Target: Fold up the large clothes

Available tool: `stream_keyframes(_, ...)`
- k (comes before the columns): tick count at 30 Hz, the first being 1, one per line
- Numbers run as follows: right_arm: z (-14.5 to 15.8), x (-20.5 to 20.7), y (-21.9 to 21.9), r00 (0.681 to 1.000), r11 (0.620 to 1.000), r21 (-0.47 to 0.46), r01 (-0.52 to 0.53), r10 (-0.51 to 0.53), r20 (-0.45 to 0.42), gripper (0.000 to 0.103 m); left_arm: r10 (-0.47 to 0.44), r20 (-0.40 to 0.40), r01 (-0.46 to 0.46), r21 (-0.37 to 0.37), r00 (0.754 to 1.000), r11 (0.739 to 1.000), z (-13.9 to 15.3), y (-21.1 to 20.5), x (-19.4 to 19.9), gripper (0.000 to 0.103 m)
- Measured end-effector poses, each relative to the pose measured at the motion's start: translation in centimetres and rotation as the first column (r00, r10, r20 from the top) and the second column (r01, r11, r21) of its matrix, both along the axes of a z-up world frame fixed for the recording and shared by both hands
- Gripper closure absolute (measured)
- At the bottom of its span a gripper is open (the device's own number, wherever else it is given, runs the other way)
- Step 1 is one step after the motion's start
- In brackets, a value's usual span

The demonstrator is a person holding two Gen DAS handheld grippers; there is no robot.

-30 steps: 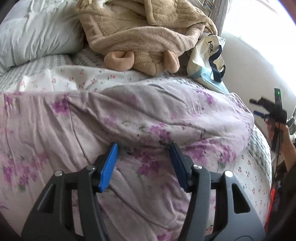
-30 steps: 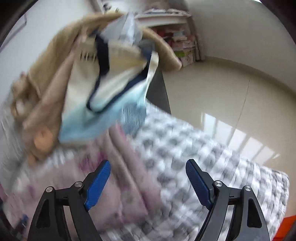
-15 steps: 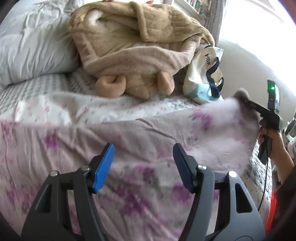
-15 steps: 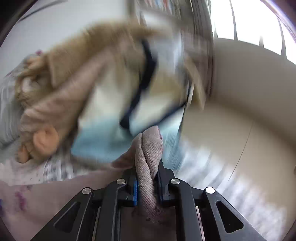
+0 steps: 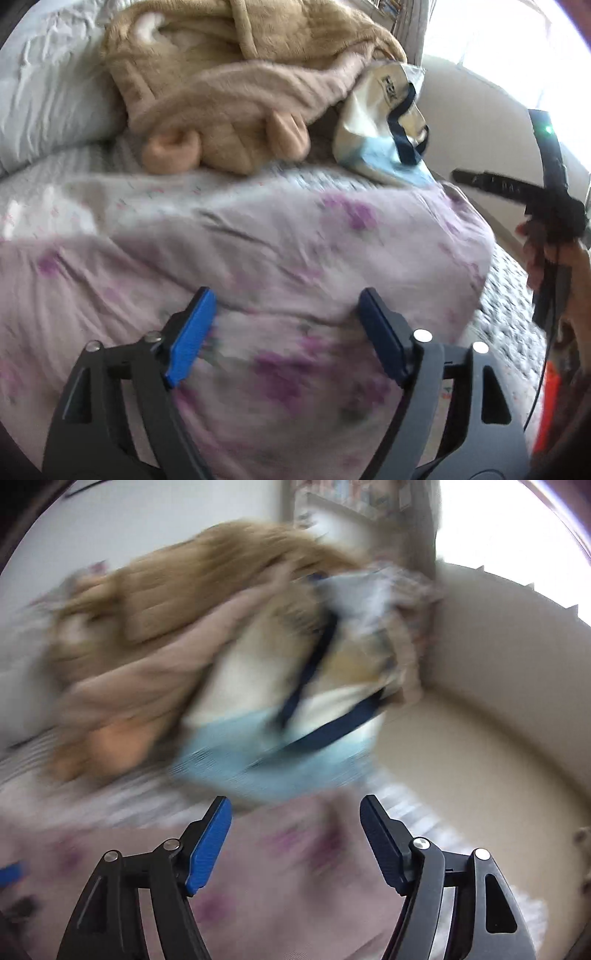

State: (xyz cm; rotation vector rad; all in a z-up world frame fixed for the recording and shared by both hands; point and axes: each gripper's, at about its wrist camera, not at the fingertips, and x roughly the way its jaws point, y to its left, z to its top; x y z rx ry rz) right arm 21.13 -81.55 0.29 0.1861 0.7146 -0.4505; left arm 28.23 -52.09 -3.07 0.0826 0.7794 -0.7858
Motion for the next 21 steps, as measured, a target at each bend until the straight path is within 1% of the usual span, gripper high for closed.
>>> stream_keyframes(1,-1.3,0.2,0.5,0.998,1.000,0.018,-0.024,0.025,-0.050,0.029,0.009,0.017,-0.009,0.016,1.000,1.000,-0.5,-0.2,-0.6,0.018)
stream_keyframes(2,-2.7,0.1,0.3,0.994,1.000,0.012,-0.011,0.013,-0.109,0.029,0.010,0.050,-0.011,0.031,0.999,0.999,-0.6,-0.3,-1.2,0.018)
stream_keyframes(3,-4.1,-0.3,-0.3,0.986,1.000,-0.003,0.028,-0.028,-0.164,0.030,0.006,0.061,-0.009,0.047,0.998,0.999,-0.4,-0.2,-1.6,0.018)
stream_keyframes(4,-4.8,-1.4,-1.4,0.986,0.999,0.003,0.053,-0.052,-0.156,0.030,0.001,0.051,-0.004,0.056,0.999,0.998,0.2,0.3,-2.0,0.018)
stream_keyframes(5,-4.5,-2.3,-2.3,0.992,0.998,0.018,0.067,-0.065,-0.112,0.030,-0.002,0.037,0.000,0.052,0.999,0.999,0.9,1.0,-2.4,0.018)
stream_keyframes(6,-4.1,-3.5,-3.5,0.982,0.989,0.009,0.149,-0.147,-0.117,0.030,-0.004,0.029,0.002,0.045,1.000,0.999,1.3,1.5,-2.6,0.018)
stream_keyframes(7,-3.9,-4.7,-4.7,0.971,0.977,0.023,0.211,-0.207,-0.118,0.028,0.003,0.024,-0.004,0.034,1.000,0.999,2.2,2.7,-3.0,0.018)
stream_keyframes(9,-3.1,-7.3,-6.9,0.963,0.954,0.140,0.267,-0.256,-0.087,0.028,0.026,0.024,-0.027,0.026,0.999,0.999,2.9,4.2,-3.4,0.015)
stream_keyframes(10,-2.8,-8.7,-7.9,0.958,0.934,0.212,0.287,-0.279,-0.067,0.028,0.052,0.011,-0.052,0.024,0.999,0.998,3.4,5.5,-3.6,0.010)
stream_keyframes(11,-2.5,-9.3,-8.5,0.956,0.920,0.259,0.293,-0.290,-0.050,0.028,0.073,-0.009,-0.072,0.021,0.997,0.997,3.6,6.5,-3.7,0.006)
stream_keyframes(12,-2.3,-10.1,-9.1,0.953,0.899,0.327,0.292,-0.302,-0.022,0.026,0.087,-0.028,-0.086,0.022,0.996,0.996,3.6,7.1,-3.7,0.005)
stream_keyframes(13,-2.4,-10.3,-9.6,0.951,0.882,0.372,0.289,-0.310,-0.002,0.023,0.113,-0.078,-0.111,0.024,0.991,0.993,3.6,8.4,-3.7,0.005)
stream_keyframes(14,-2.4,-10.8,-10.1,0.947,0.858,0.430,0.282,-0.320,0.018,0.021,0.129,-0.124,-0.126,0.030,0.984,0.992,3.5,9.4,-3.9,0.005)
stream_keyframes(15,-2.8,-11.0,-10.4,0.945,0.830,0.487,0.271,-0.325,0.029,0.021,0.142,-0.157,-0.137,0.039,0.977,0.990,3.2,10.2,-3.9,0.005)
stream_keyframes(16,-3.5,-10.7,-10.4,0.946,0.801,0.539,0.260,-0.325,0.026,0.021,0.169,-0.222,-0.158,0.067,0.960,0.985,2.8,11.5,-3.8,0.005)
stream_keyframes(18,-4.6,-10.6,-10.0,0.948,0.758,0.602,0.251,-0.319,0.008,0.021,0.191,-0.287,-0.173,0.085,0.939,0.981,2.2,13.4,-3.9,0.004)
stream_keyframes(19,-5.2,-10.3,-9.7,0.945,0.742,0.620,0.255,-0.327,0.002,0.020,0.211,-0.315,-0.192,0.091,0.925,0.977,1.9,15.1,-4.2,0.003)
stream_keyframes(20,-5.1,-10.2,-9.0,0.930,0.745,0.606,0.279,-0.367,0.022,0.019,0.227,-0.324,-0.207,0.095,0.918,0.974,1.7,16.2,-4.4,0.002)
stream_keyframes(21,-5.2,-9.9,-8.7,0.908,0.730,0.609,0.310,-0.417,0.037,0.019,0.253,-0.335,-0.232,0.102,0.908,0.967,1.5,17.8,-4.8,0.001)
